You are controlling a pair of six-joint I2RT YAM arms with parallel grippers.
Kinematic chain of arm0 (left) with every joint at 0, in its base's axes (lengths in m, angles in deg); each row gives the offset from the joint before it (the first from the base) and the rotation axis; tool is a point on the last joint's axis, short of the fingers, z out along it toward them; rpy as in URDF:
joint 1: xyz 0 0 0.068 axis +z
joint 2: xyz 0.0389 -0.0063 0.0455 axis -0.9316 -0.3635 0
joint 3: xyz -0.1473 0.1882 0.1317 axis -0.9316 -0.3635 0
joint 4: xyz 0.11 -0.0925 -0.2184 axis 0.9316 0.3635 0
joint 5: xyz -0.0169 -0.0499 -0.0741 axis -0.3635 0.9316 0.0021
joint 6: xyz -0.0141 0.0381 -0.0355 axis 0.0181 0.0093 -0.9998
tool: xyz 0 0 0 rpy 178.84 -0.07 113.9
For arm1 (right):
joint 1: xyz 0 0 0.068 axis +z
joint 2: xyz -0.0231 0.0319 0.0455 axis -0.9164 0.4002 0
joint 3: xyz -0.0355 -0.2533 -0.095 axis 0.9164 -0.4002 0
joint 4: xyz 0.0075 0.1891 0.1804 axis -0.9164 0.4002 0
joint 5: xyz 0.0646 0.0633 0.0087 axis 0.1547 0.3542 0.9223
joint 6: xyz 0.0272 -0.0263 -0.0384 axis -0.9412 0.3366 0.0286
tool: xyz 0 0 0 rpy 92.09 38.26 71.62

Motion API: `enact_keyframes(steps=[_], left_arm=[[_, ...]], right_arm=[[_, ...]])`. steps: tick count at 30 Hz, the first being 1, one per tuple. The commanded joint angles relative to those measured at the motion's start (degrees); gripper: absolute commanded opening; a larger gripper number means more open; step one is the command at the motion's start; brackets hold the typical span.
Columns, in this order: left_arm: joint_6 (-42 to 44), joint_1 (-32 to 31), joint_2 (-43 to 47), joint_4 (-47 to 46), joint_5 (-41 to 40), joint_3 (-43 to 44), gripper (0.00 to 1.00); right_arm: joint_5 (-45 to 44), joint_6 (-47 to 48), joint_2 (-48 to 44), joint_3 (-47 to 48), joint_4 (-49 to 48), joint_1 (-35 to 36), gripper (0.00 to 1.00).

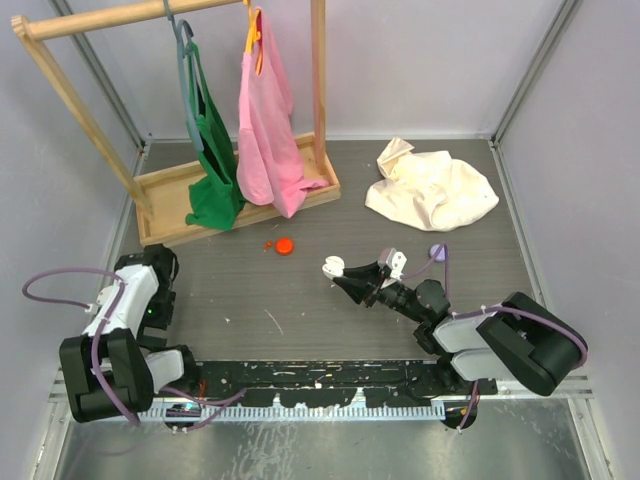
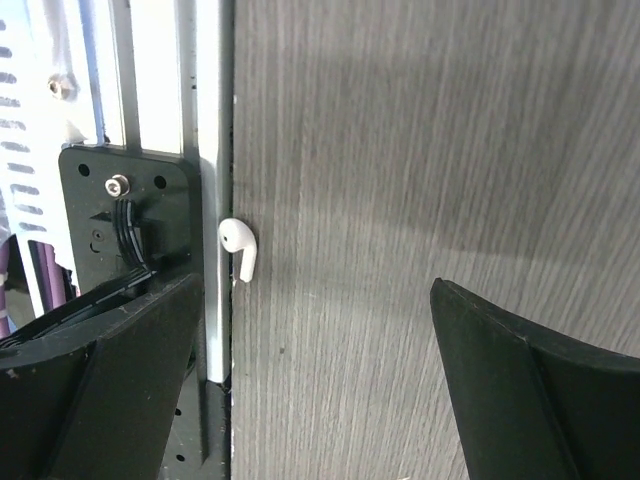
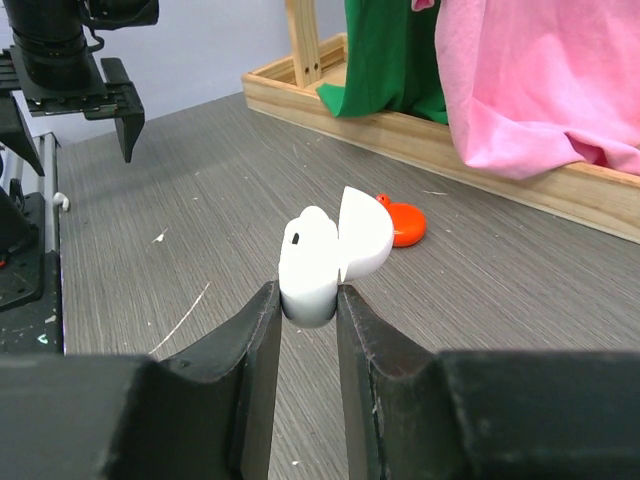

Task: Insert the wireless bluetooth earbuds into the charging case
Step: Move the earbud to the center of the board.

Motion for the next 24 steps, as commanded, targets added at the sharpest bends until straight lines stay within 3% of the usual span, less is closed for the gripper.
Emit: enact_keyframes(steps=[1, 8, 12, 24], left_arm=[[-5.31, 3.67, -0.55, 1.85, -0.66, -1.01, 0.99], [-6.09, 9.9, 5.08, 0.53, -0.86, -3.25, 0.98], [-2.34, 15.78, 7.41, -2.23, -0.7, -4.87, 0.98], [-6.48, 16.81, 6.37, -2.04, -0.1, -5.32, 0.98]], right_arm=[[0.74, -0.96, 0.58, 1.71, -6.07, 0.28, 0.08], [0.71, -1.14, 0.34, 1.47, -6.42, 0.22, 0.08], [0.45, -1.18, -0.17, 1.25, -6.42, 0.25, 0.08], [-0.58, -1.2, -0.92, 0.81, -6.4, 0.23, 0.08]])
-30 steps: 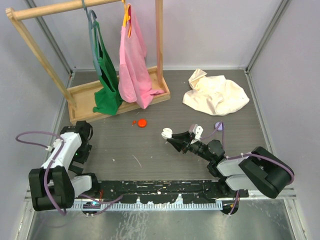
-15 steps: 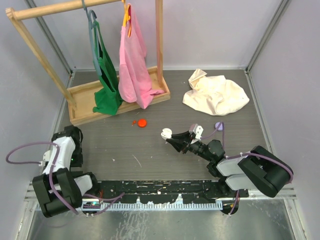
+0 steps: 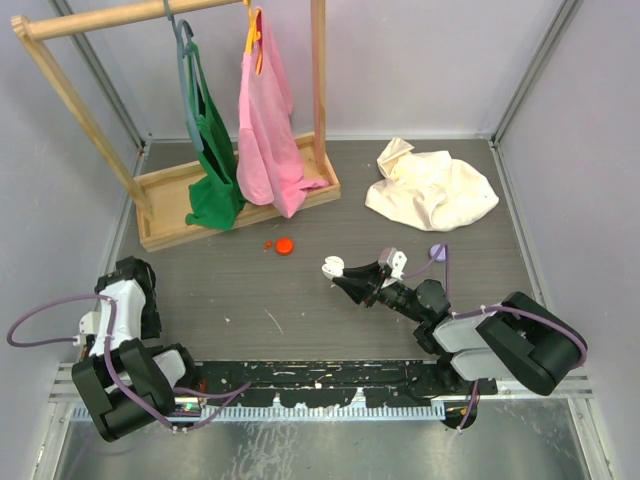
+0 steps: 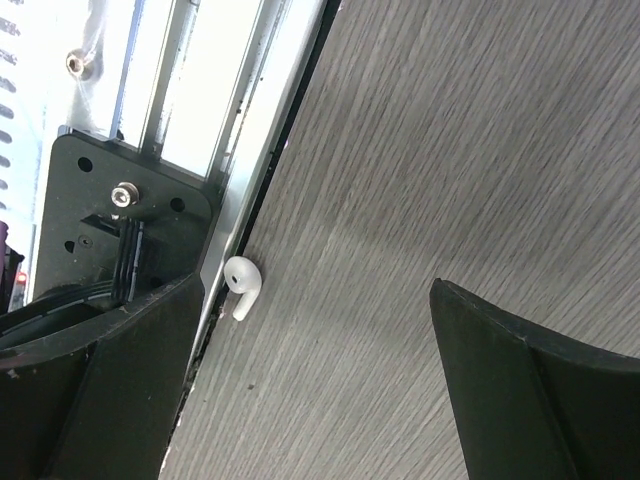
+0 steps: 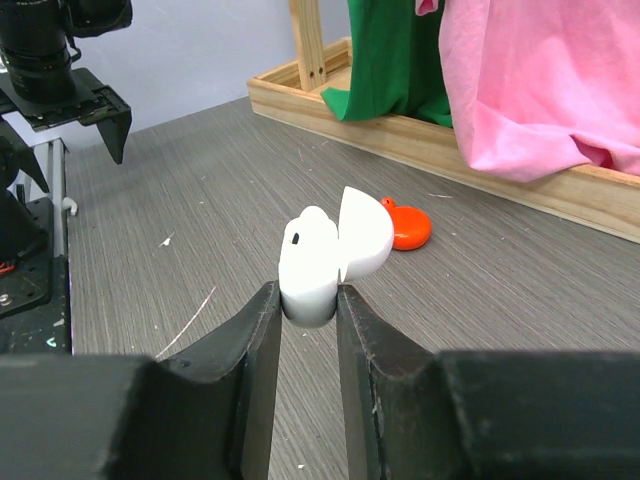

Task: Insert the wireless bluetooth earbuds into the charging case
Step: Move the earbud to the center of the board.

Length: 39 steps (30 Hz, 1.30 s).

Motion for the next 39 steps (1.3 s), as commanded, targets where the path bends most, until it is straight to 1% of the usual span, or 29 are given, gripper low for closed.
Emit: enact_keyframes(steps=[1, 4, 8, 13, 17, 21, 24, 29, 34, 39], left_arm=[[-4.19, 0.46, 1.79, 1.5, -1.52, -1.28, 0.98], [-5.67, 0.45, 4.17, 1.06, -1.89, -2.35, 0.98], [-2.65, 0.49, 4.11, -1.16, -1.9, -2.4, 0.98], [-0.27, 0.49, -3.23, -0.35, -1.31, 0.56, 0.98], [0.06, 0.45, -8.33, 0.54, -1.29, 2.99, 0.98], [1.42, 0.45, -11.51, 0.35, -0.97, 4.75, 0.98], [1.52, 0.43, -11.58, -0.72, 1.21, 4.89, 0.98], [-0.61, 0.45, -9.75, -4.93, 5.85, 0.46, 0.98], [-4.06, 0.46, -6.08, -5.95, 6.48, -2.05, 0.98], [-3.16, 0.47, -5.42, -8.94, 6.2, -3.89, 0.98]], right_arm=[[-1.02, -0.04, -1.41, 0.81, -5.61, 0.24, 0.08], [-1.08, 0.03, -1.33, 0.82, -5.61, 0.24, 0.08], [-1.34, -0.02, -1.26, 0.82, -5.61, 0.31, 0.08], [-1.94, 0.14, -1.36, 0.61, -5.61, 0.29, 0.08], [-2.05, 0.27, -1.44, 0.62, -5.52, 0.32, 0.08], [-2.27, 0.23, -1.51, 0.64, -5.52, 0.32, 0.08], [-2.54, 0.22, -1.5, 0.54, -5.52, 0.29, 0.08], [-2.82, 0.32, -1.33, 0.55, -5.52, 0.25, 0.08], [-2.84, 0.32, -1.26, 0.55, -5.53, 0.26, 0.08], [-2.91, 0.34, -1.35, 0.54, -5.52, 0.27, 0.08]])
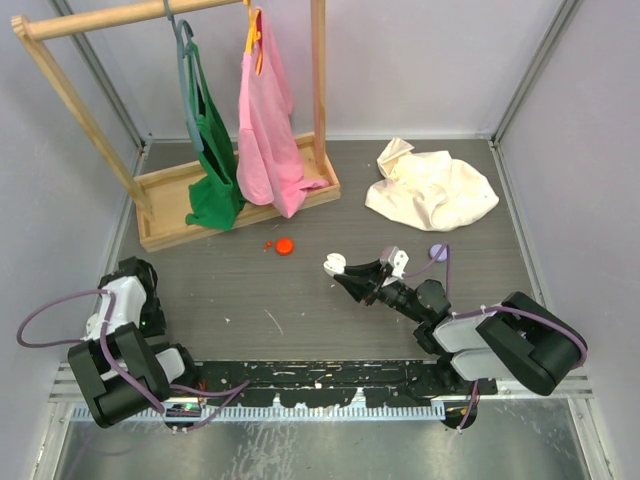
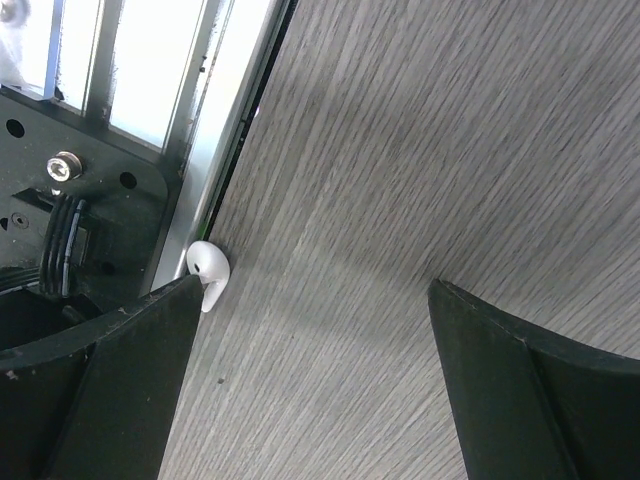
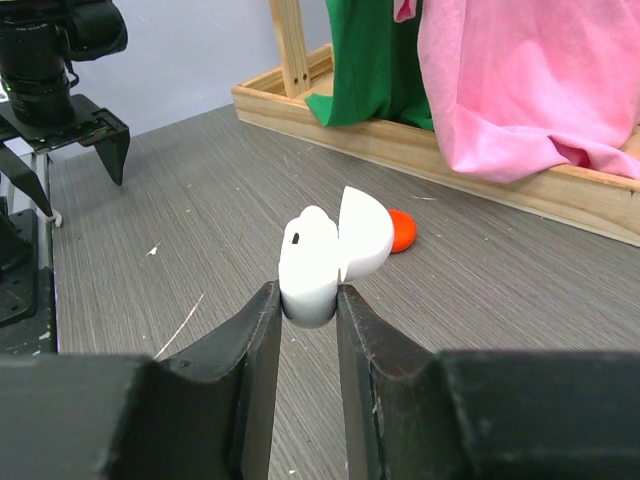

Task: Insert the wireless bluetooth earbuds into the charging case
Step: Move the earbud to the center of the board.

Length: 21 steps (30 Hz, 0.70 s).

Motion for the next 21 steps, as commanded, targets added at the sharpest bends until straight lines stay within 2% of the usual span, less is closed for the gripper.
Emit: enact_keyframes(steps=[1, 7, 12, 17, 21], left_arm=[[-0.68, 0.37, -1.02, -3.3, 1.98, -2.33, 0.98], [-2.84, 0.37, -0.66, -3.16, 1.1, -2.57, 0.98], [-4.23, 0.34, 3.75, -5.6, -0.4, -5.38, 0.88], [-5.94, 0.33, 7.85, -8.13, -0.94, -8.56, 0.71], [-4.88, 0.31, 6.17, -8.07, -1.36, -7.34, 0.62]], right_arm=[[-0.76, 0.33, -1.28, 0.55, -5.19, 0.27, 0.08], [-0.94, 0.41, -0.98, 0.5, -5.19, 0.29, 0.08], [-1.11, 0.57, -0.79, 0.55, -5.18, 0.25, 0.08], [-1.12, 0.57, -0.42, 0.64, -5.13, 0.29, 0.08], [-1.03, 0.65, -0.44, 0.6, -5.19, 0.3, 0.08]])
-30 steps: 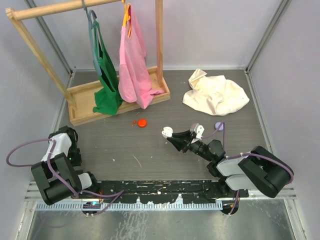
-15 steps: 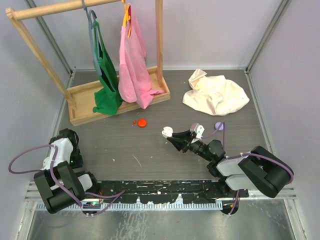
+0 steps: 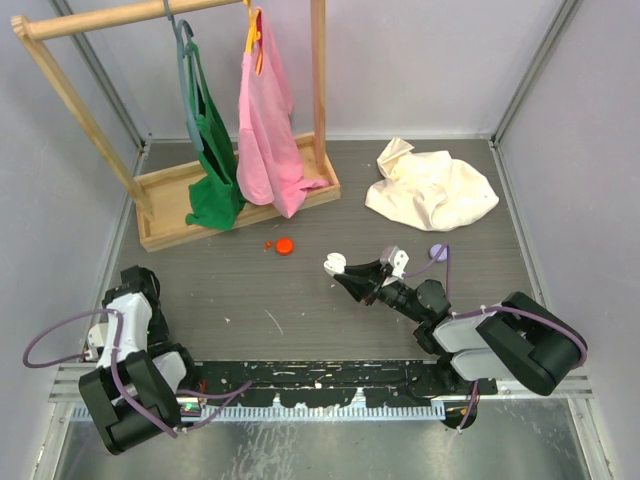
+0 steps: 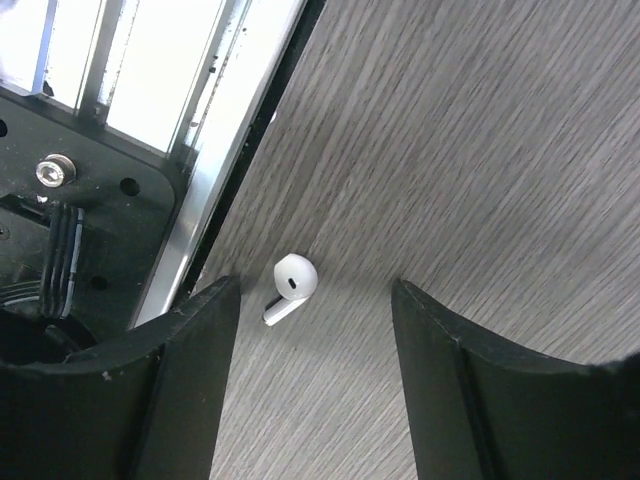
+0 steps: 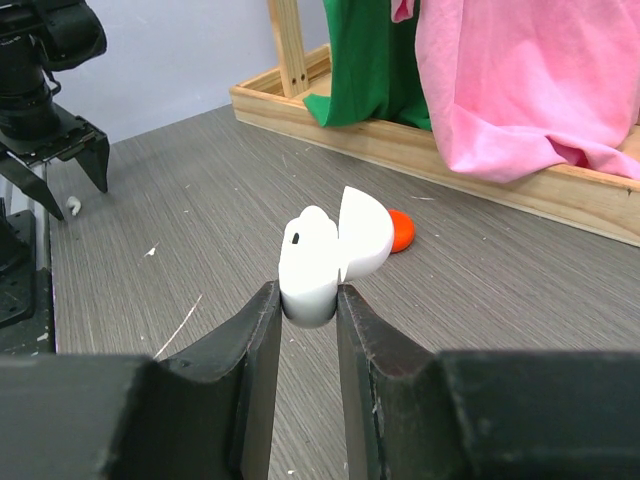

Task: Insert the wireless bluetooth earbuds into the charging case
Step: Move the earbud to the center of the board.

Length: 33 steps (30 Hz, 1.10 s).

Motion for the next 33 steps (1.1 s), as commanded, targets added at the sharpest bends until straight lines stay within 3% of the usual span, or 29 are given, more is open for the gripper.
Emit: enact_keyframes(steps=[1, 9, 20, 28, 33], left_arm=[[-0.37, 0.3, -3.26, -5.93, -1.01, -1.19, 0.6], [3.88, 0.34, -9.92, -5.16, 0.63, 2.43, 0.4], [8.77, 0.37, -13.41, -5.28, 4.03, 4.75, 0.2], [14.89, -0.24, -17.06, -5.73, 9.97, 6.5, 0.17], [15.61, -4.55, -16.4, -4.25, 11.74, 8.62, 0.17]], right_arm=[[-0.81, 0.64, -0.51, 0.57, -5.19, 0.29, 0.08], [-0.85, 0.61, -0.66, 0.61, -5.11, 0.27, 0.08], [-0.86, 0.63, -1.02, 0.55, -5.09, 0.24, 0.08], [-0.94, 0.61, -1.28, 0.46, -5.11, 0.28, 0.08], [-1.03, 0.79, -1.15, 0.55, -5.11, 0.3, 0.08]])
